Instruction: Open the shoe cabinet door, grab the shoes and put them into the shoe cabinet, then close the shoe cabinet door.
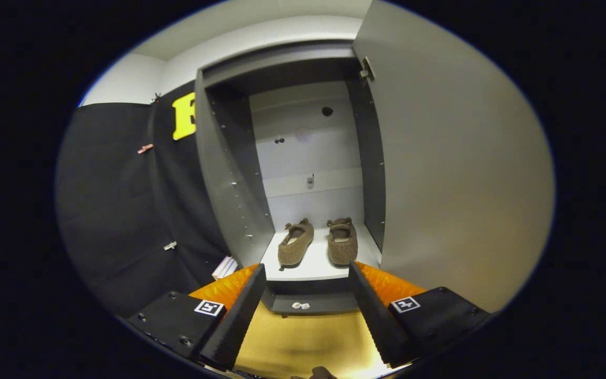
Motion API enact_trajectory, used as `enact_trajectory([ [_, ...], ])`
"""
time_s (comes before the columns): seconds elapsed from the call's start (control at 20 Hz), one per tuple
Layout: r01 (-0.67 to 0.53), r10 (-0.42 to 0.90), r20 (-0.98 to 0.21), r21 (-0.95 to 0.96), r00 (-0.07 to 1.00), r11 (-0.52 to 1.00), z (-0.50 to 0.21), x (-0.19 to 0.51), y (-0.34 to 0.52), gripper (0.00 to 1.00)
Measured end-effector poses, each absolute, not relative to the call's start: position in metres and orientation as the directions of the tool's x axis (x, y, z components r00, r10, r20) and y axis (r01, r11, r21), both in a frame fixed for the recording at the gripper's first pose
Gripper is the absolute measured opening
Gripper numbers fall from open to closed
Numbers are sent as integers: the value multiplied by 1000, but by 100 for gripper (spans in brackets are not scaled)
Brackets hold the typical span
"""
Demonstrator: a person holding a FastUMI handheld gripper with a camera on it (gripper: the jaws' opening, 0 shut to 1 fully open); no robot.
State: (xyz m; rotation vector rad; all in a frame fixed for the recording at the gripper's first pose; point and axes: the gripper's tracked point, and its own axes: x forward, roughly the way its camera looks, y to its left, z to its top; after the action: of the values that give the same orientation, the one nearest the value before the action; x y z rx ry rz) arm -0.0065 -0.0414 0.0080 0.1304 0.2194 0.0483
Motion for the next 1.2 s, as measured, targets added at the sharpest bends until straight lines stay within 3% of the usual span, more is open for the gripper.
enact_trajectory([
  [0.45, -163, 174, -113, 94, 978, 982, 51, -147, -84, 99],
  [0.85, 1, 6, -102, 73, 995, 997, 57, -194, -192, 99],
  [1.2, 82, -70, -150, 76, 986, 994, 34, -175, -251, 99],
])
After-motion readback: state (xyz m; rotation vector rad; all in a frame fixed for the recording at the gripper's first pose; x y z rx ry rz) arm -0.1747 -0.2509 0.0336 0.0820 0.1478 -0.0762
